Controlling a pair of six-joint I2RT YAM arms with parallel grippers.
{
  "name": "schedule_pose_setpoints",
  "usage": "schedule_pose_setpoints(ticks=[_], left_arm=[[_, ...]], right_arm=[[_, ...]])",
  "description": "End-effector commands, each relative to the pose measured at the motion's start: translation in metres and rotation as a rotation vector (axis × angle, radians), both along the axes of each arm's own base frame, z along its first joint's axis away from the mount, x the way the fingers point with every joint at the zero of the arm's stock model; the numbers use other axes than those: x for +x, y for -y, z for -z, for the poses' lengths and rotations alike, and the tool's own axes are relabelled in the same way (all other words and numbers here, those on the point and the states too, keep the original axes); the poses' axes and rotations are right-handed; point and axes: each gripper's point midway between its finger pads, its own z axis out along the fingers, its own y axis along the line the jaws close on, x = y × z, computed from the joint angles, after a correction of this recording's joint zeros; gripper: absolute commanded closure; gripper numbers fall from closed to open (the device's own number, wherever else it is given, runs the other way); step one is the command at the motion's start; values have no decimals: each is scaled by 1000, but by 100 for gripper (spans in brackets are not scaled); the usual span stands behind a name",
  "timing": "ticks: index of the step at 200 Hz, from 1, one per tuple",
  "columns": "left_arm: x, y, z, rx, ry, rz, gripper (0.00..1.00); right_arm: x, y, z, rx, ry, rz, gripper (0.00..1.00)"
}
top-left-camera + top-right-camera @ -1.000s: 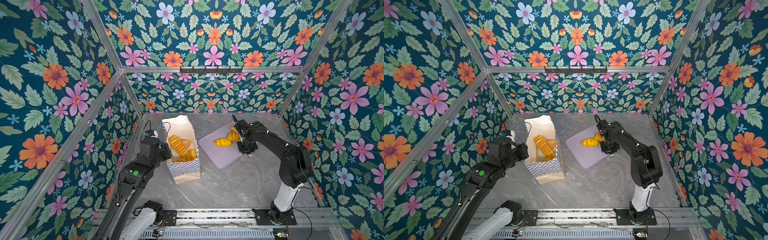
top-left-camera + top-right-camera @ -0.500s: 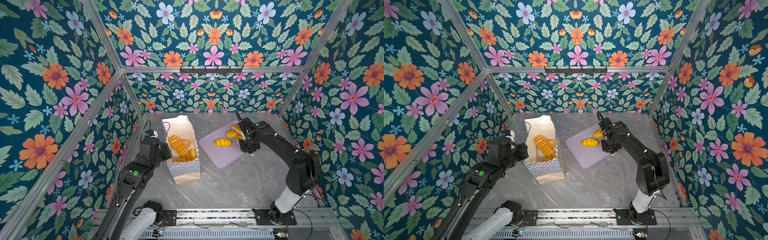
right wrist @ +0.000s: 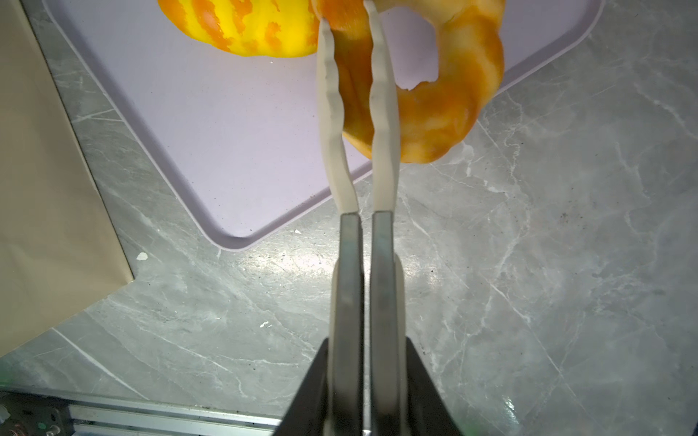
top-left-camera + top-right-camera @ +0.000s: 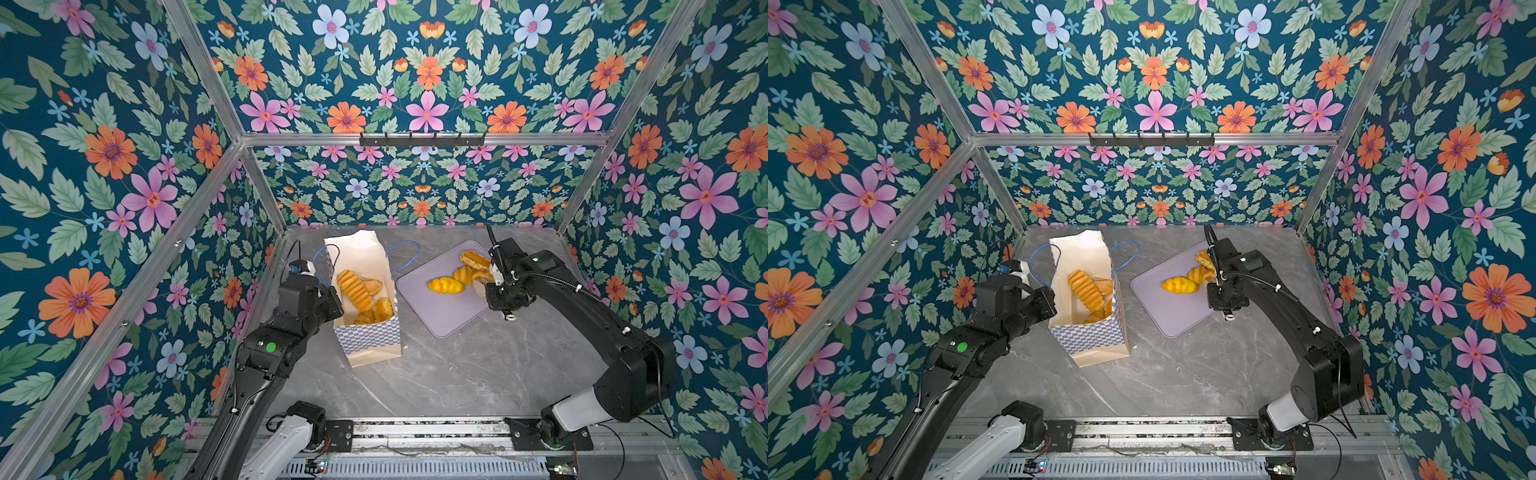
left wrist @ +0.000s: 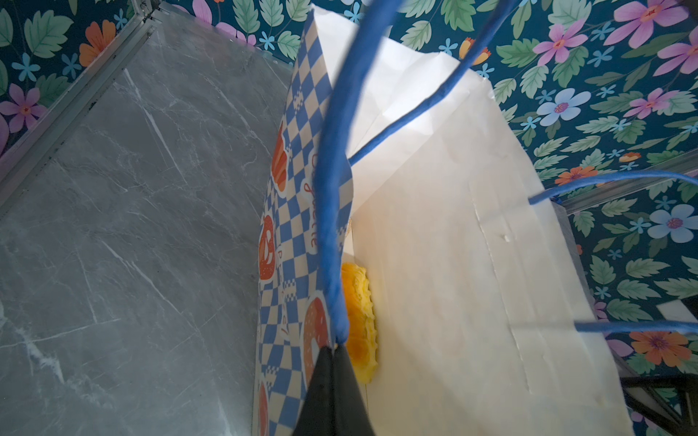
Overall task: Place the fake bread into the paper bag
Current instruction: 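Lift the ring bun from the tray with the tongs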
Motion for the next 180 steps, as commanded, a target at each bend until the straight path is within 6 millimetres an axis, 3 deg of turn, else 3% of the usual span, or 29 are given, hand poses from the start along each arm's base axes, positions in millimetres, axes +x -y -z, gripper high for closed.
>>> schedule_pose_setpoints(ticks=[1,62,180], left_arm=[[0,-1,-4,5,11,1,98],[0,-2,-5,4,12,-4,98],[2,-2,-7,-2,18,-14,98]], right_arm=[[-2,-4,-8,32,17,5,73],[5,-4,-43,63,122,15,73],[12,-23,-131,232,322,-24,74]])
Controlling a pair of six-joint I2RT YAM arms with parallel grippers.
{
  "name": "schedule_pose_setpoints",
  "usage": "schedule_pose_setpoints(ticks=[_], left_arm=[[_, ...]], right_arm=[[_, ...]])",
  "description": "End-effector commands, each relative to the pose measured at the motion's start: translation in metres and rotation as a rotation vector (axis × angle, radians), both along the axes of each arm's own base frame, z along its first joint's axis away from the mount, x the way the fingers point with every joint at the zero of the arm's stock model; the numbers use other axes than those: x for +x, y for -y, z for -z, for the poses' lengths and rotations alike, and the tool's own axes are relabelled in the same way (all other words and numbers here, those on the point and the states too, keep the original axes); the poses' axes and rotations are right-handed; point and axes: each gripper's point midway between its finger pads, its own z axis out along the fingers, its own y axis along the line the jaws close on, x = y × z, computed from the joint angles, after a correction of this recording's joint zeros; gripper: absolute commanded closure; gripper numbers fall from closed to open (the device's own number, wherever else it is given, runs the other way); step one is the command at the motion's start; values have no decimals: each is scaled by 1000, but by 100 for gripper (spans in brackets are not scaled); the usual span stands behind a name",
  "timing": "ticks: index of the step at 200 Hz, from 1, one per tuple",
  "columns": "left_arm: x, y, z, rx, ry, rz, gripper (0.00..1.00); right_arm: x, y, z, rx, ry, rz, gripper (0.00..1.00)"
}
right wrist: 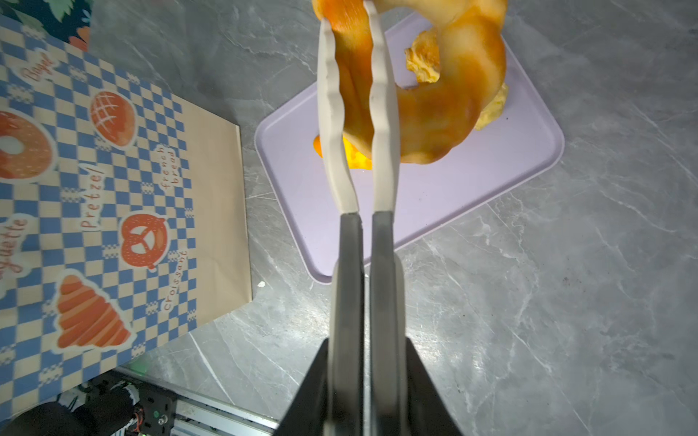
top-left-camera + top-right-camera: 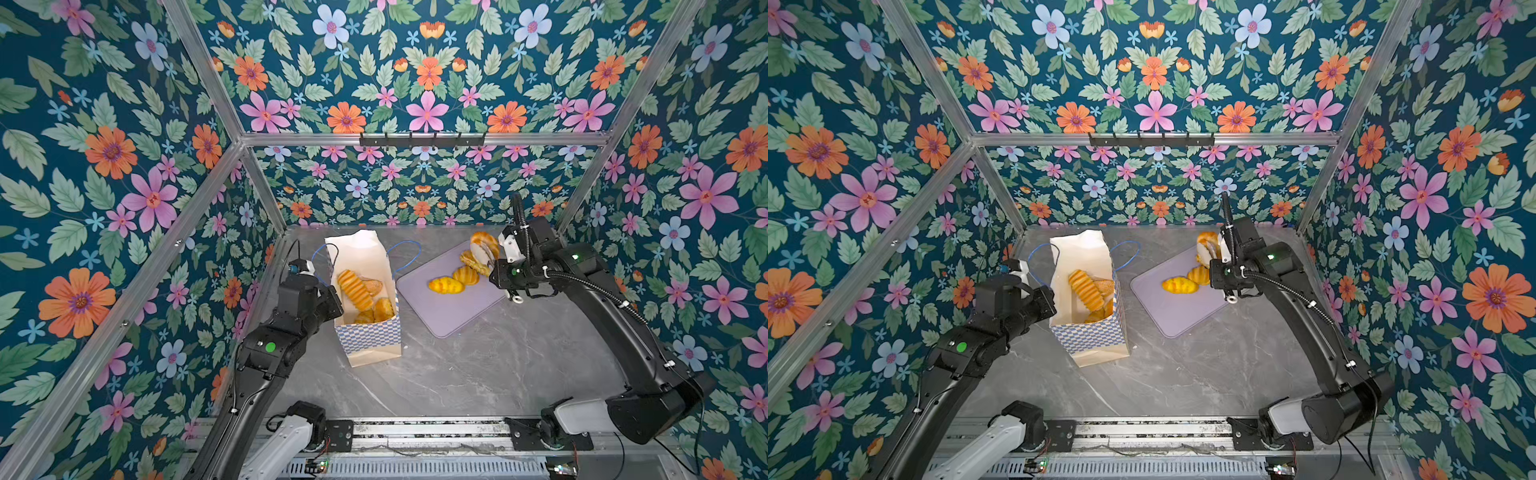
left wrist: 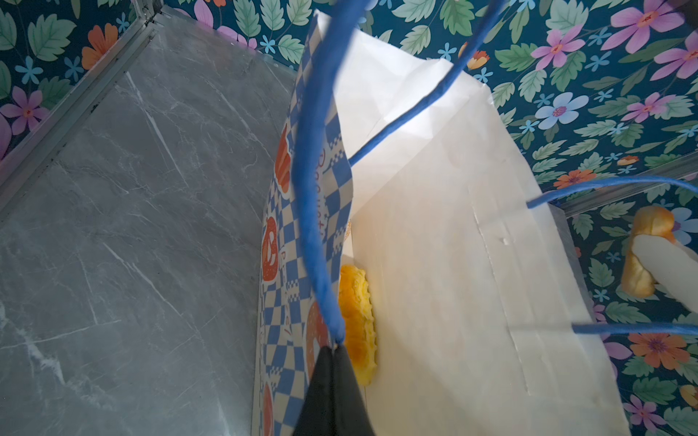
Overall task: Place the fake bread into the paper bag
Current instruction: 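Lift the ring bun from the tray with the tongs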
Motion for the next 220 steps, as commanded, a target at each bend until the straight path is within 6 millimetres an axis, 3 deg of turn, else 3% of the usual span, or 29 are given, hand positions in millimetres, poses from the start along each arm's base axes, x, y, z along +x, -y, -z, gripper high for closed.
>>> schedule_pose_setpoints(ticks=[1,93,220], left_arm=[[2,-1,-5,1,13,-8,98],[1,-1,-10,-7,26,-10,97],[1,-1,-12,-17,30,-13,97]], right_arm=[[-3,-3,-17,35,35,-7,74],[-14,-14,-70,192,153,-30,74],[-35,-47,-113,403,198,-148,74]])
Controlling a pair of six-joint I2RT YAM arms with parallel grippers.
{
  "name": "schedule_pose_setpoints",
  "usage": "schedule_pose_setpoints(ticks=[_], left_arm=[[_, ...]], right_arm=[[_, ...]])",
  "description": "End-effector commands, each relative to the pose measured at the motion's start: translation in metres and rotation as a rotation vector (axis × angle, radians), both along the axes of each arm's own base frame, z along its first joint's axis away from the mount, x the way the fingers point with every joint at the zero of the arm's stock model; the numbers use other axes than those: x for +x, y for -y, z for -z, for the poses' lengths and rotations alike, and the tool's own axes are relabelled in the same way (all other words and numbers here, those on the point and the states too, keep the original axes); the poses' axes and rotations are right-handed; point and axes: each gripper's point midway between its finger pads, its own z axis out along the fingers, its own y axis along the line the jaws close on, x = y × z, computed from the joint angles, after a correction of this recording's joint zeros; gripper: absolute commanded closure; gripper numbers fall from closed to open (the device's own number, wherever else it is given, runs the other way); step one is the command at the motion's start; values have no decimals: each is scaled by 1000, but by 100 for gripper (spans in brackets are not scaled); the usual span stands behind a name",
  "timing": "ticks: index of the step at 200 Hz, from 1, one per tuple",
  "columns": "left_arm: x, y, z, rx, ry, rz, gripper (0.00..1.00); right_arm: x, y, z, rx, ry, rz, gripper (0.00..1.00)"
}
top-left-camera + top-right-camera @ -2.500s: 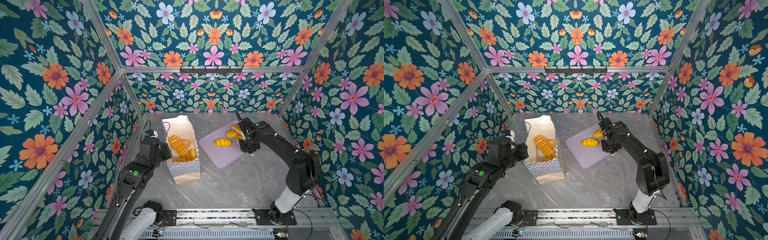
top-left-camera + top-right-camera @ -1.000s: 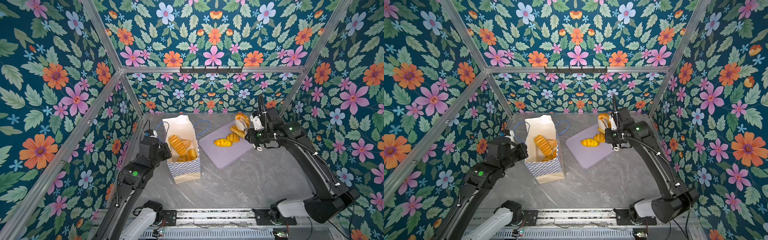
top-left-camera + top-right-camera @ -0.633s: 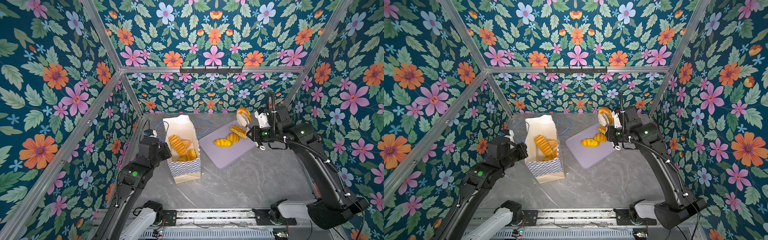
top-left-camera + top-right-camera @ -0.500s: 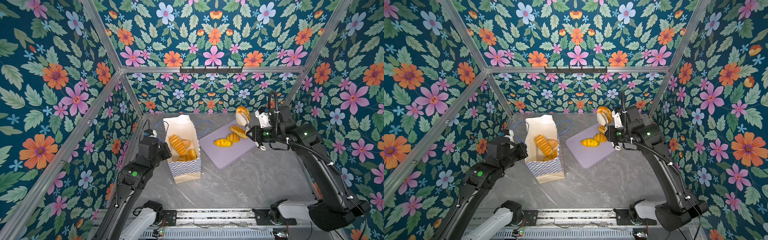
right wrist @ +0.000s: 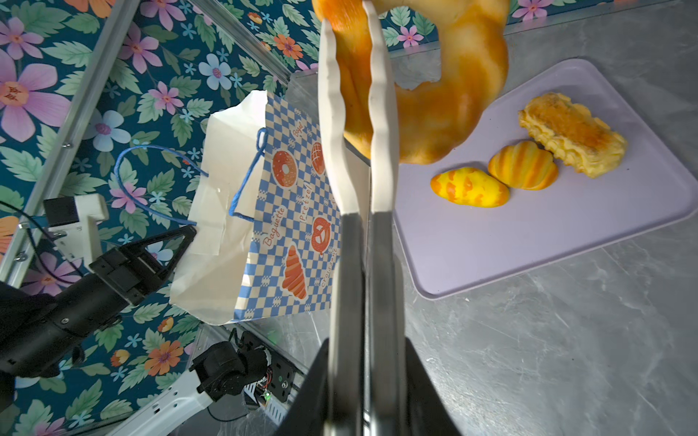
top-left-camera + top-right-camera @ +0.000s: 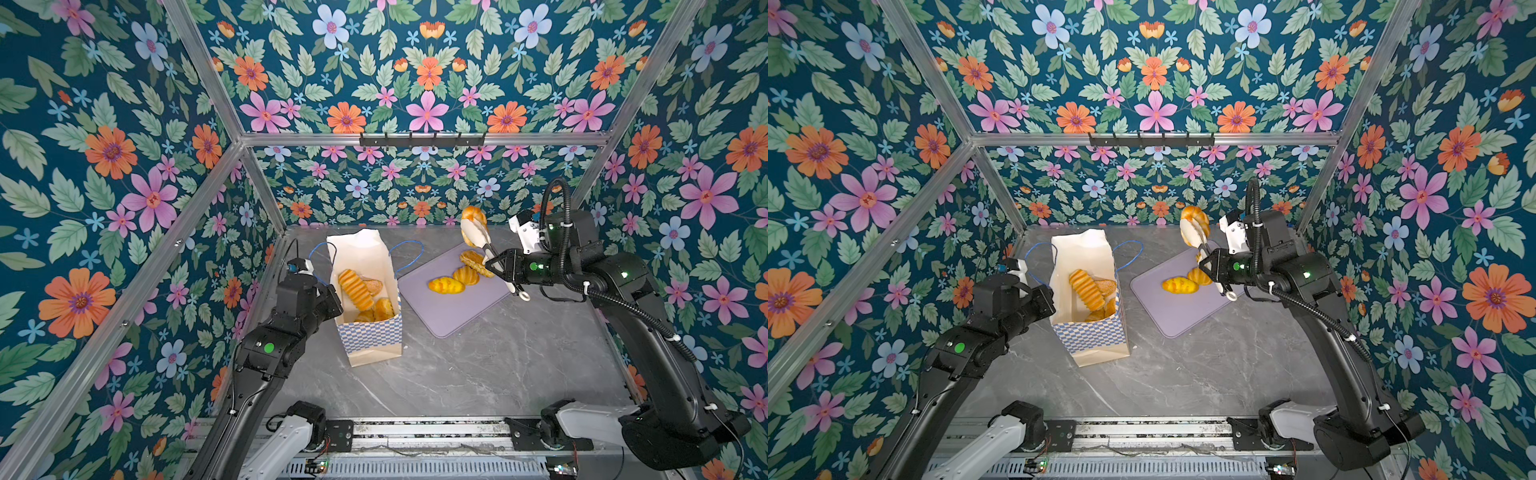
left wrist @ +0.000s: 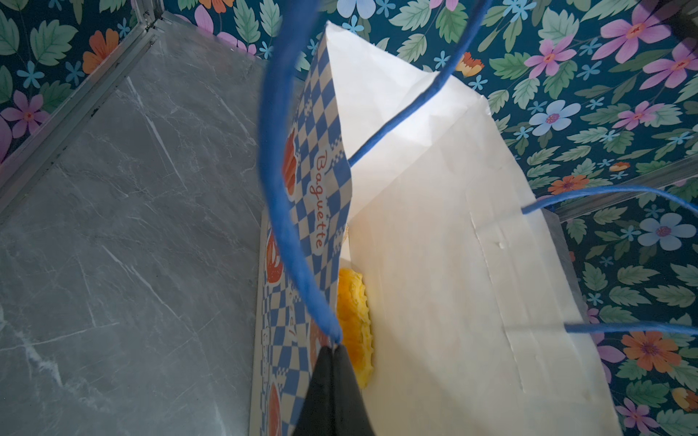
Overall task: Place the fake bread into the paper bag
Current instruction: 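Lift the ring bun from the tray with the tongs, then carry the ring bun with the tongs over the open paper bag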
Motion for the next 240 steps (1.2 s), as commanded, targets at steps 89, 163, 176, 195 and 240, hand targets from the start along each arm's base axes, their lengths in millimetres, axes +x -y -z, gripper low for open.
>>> schedule_pose_setpoints(ticks=[89,163,176,195,240], left_arm=[[1,0,-6,-11,16,-7,97],[1,0,-2,-12,9,-7,97],[1,0,-2,-12,9,-8,97],[0,0,-2,-13,9,-9,97],[0,-1,-1,-12,9,-10,97]], right_arm=[[-17,-53,-44,115,111,-179,73],[-41,-109,-57,129,138,-356,73],[-45,-121,-57,119,141,-386,73],[-50,-136,-54,99,139,-423,73],[-54,-170,-37,2,124,-487,73]])
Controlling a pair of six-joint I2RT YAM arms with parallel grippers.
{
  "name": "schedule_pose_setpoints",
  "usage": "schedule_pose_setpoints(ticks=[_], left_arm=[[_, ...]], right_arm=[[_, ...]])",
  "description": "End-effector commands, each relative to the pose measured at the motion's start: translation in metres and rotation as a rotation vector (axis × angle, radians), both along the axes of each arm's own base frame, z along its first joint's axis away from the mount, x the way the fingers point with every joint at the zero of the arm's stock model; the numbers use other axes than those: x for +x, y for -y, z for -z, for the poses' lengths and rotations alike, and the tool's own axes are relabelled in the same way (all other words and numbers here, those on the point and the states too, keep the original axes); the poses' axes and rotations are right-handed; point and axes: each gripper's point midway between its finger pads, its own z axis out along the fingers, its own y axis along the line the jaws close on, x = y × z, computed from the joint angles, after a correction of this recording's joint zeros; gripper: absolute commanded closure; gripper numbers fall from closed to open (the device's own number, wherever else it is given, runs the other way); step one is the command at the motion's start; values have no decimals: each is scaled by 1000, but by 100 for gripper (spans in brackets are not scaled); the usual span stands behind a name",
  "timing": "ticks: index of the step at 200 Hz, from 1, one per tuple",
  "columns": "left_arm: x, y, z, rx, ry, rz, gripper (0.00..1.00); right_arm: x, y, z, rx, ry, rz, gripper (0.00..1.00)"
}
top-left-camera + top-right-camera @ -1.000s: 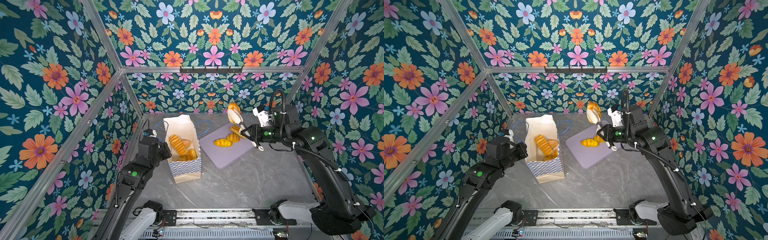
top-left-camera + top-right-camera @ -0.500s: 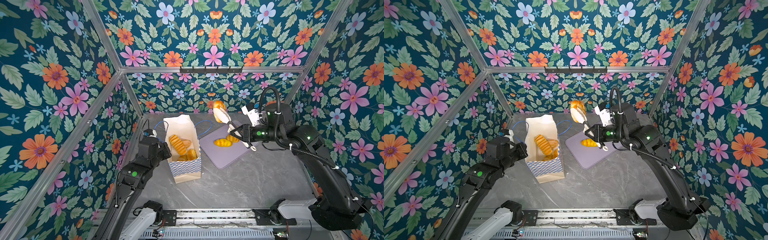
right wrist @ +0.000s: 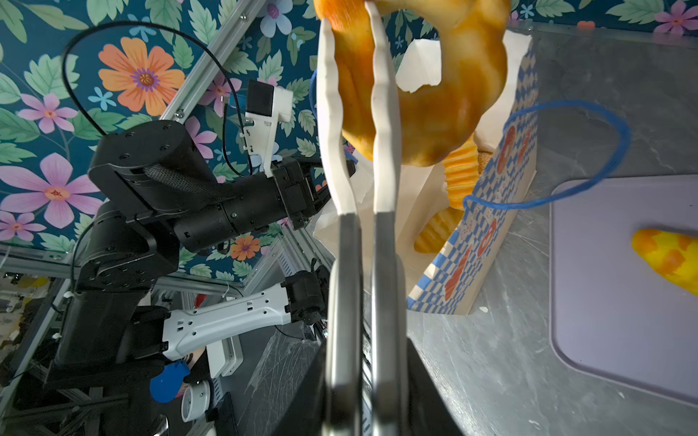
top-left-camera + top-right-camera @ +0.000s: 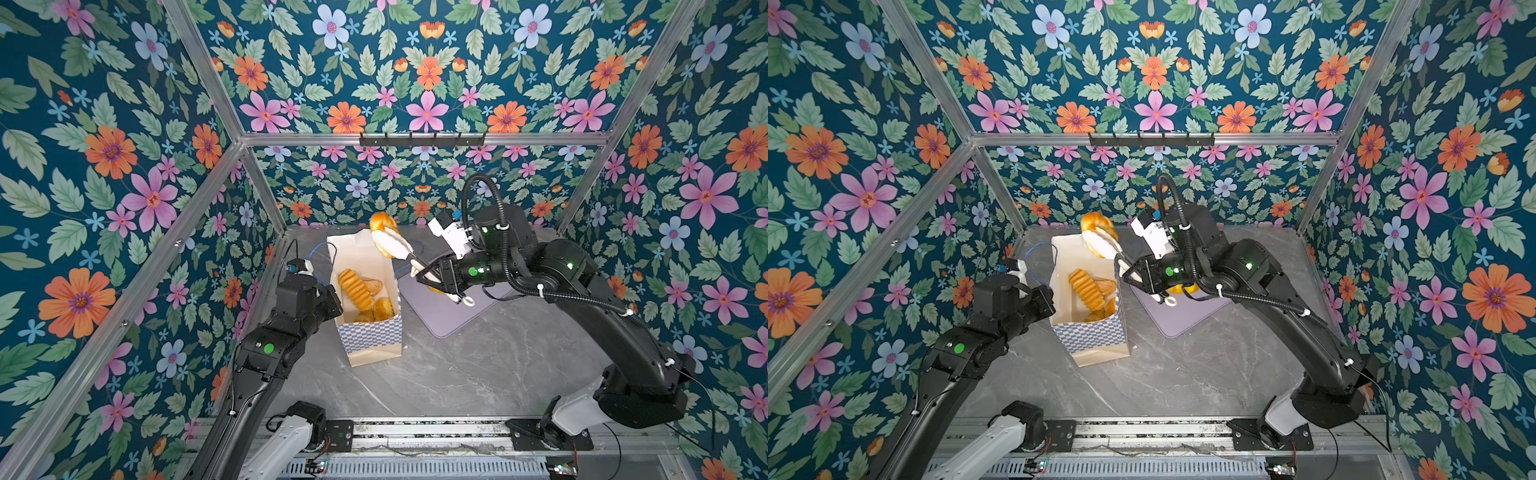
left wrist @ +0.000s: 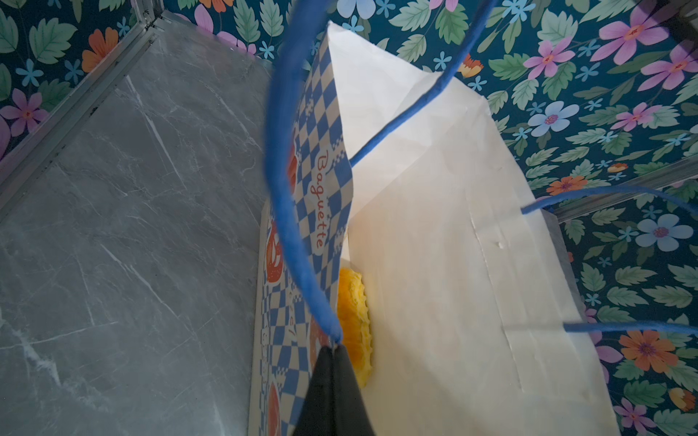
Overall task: Place the fake bread into the paper bag
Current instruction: 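Carry the ring bun with the tongs over the open paper bag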
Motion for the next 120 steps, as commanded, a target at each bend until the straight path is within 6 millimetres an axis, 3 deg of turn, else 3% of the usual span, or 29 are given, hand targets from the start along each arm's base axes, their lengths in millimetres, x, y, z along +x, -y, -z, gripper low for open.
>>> schedule_pose_setpoints(ticks=[1,48,50,57,120], left_arm=[[1,-1,-2,-7,9,-9,97],[1,0,-1,-7,9,-8,97],[1,-1,-1,-7,9,-9,97],[1,-1,-1,-8,9,-8,97],[0,-1,-1,-8,9,-12,97]], right_arm=[[1,-8,4,-44,41,-12,73],[4,-24,23,-91,12,-30,73],[8,-30,34,-112,-5,-30,73],[10,-33,41,-127,-18,-32,73],[15,-42,76,-194,-77,-39,72]])
